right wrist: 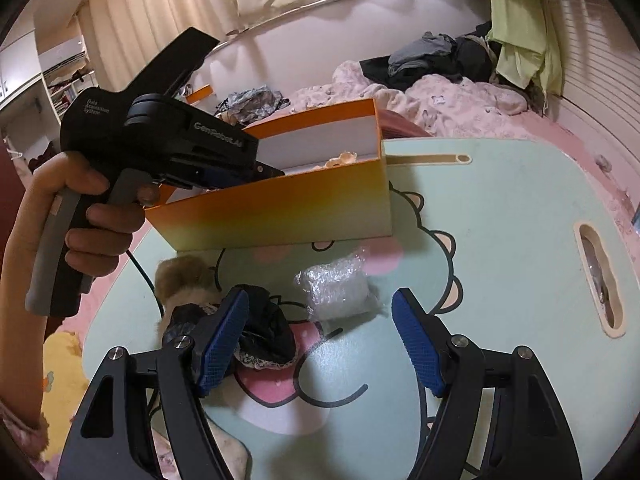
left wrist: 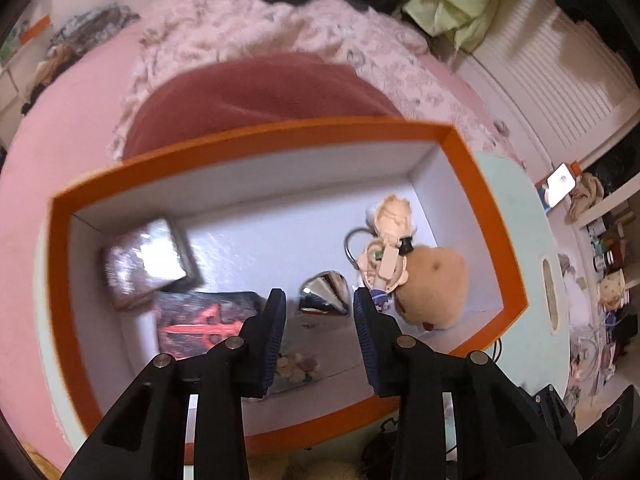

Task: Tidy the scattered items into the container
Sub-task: 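Grasp the silver cone in the box with the left tool, set it down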

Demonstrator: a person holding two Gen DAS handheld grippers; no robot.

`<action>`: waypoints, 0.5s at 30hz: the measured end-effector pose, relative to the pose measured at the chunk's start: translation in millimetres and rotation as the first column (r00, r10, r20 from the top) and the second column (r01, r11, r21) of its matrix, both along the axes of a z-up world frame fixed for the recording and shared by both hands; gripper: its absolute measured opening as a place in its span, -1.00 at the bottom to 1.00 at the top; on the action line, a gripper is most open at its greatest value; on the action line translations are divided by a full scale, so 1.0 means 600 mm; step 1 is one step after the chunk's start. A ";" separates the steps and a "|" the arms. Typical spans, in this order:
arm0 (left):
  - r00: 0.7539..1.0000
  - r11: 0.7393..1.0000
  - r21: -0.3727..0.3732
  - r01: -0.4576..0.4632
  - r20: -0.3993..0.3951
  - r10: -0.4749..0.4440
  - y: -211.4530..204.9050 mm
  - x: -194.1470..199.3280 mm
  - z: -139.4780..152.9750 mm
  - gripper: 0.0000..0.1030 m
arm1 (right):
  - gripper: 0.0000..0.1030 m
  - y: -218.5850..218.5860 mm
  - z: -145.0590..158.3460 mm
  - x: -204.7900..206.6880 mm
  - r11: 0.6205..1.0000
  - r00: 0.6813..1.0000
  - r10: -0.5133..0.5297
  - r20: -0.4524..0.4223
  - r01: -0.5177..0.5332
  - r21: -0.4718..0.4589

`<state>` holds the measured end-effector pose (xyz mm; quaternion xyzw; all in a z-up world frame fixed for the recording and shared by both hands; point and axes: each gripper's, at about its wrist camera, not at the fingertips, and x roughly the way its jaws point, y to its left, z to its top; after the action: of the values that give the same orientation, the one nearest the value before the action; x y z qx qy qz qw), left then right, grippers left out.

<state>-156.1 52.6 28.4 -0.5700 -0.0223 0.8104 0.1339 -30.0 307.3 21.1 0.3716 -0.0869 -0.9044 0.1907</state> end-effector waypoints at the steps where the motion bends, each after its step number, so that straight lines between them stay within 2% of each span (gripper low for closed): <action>1: 1.000 1.000 0.010 0.003 0.014 -0.003 0.000 -0.003 -0.007 -0.35 | 0.44 0.001 -0.001 0.000 1.000 1.000 -0.001 0.005 0.001 -0.003; 2: 1.000 1.000 0.022 -0.002 0.012 0.001 -0.001 -0.005 -0.010 -0.36 | 0.44 0.001 -0.002 -0.001 1.000 1.000 -0.003 0.009 0.003 -0.005; 3: 1.000 1.000 0.019 -0.007 0.001 0.007 -0.003 -0.006 -0.010 -0.47 | 0.44 0.002 -0.003 -0.001 1.000 1.000 -0.005 0.010 0.005 -0.006; 9: 0.998 1.000 0.003 -0.027 -0.062 0.027 -0.017 0.007 0.002 -0.46 | 0.44 0.009 -0.001 0.002 1.000 1.000 -0.013 0.007 0.013 -0.016; 12: 0.991 0.998 0.043 -0.044 -0.125 0.049 -0.037 0.021 0.040 -0.46 | 0.44 0.009 0.001 0.004 1.000 1.000 -0.010 -0.003 0.010 -0.022; 15: 0.968 0.994 0.098 -0.057 -0.239 0.079 -0.069 0.063 0.101 -0.46 | 0.44 0.007 0.005 0.007 1.000 1.000 -0.008 -0.013 0.008 -0.018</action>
<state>-118.0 11.5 89.0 -0.4589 -0.0618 0.8763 0.1331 -26.1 311.3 24.0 0.3634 -0.0951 -0.9069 0.1909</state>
